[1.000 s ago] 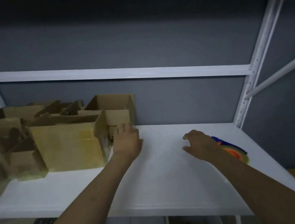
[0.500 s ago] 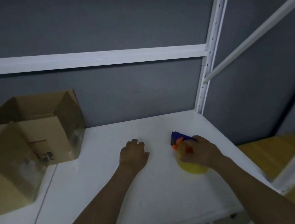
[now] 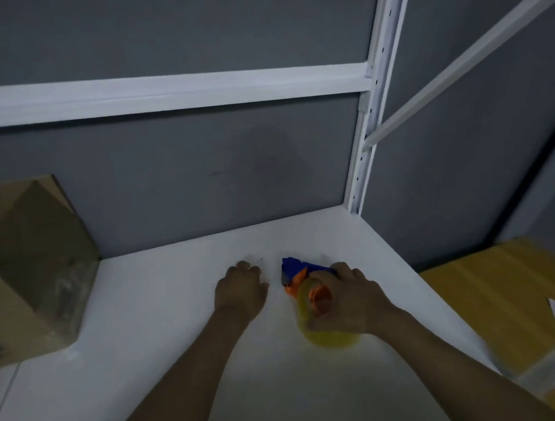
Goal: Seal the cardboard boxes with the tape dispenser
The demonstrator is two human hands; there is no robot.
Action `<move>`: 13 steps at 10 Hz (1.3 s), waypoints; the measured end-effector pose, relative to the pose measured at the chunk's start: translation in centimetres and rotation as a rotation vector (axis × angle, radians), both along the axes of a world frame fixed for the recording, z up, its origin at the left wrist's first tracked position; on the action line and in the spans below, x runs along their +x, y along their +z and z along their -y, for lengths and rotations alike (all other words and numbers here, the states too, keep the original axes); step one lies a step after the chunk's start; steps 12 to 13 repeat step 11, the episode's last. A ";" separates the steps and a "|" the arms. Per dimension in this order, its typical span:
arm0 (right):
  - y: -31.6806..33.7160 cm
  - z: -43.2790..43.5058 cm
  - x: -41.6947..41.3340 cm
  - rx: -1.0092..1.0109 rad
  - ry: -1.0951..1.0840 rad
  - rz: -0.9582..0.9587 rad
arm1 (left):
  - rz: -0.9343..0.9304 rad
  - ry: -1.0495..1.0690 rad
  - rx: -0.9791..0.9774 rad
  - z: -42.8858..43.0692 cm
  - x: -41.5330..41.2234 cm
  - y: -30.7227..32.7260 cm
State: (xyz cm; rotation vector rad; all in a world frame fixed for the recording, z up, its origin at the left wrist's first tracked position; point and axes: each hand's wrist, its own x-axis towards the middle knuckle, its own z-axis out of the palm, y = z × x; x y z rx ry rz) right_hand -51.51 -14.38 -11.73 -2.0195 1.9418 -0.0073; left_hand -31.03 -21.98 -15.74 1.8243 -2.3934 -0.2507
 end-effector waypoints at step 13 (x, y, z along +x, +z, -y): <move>1.5 15.0 6.1 -0.098 -0.184 -0.082 | 0.169 0.281 -0.033 4.7 8.9 4.5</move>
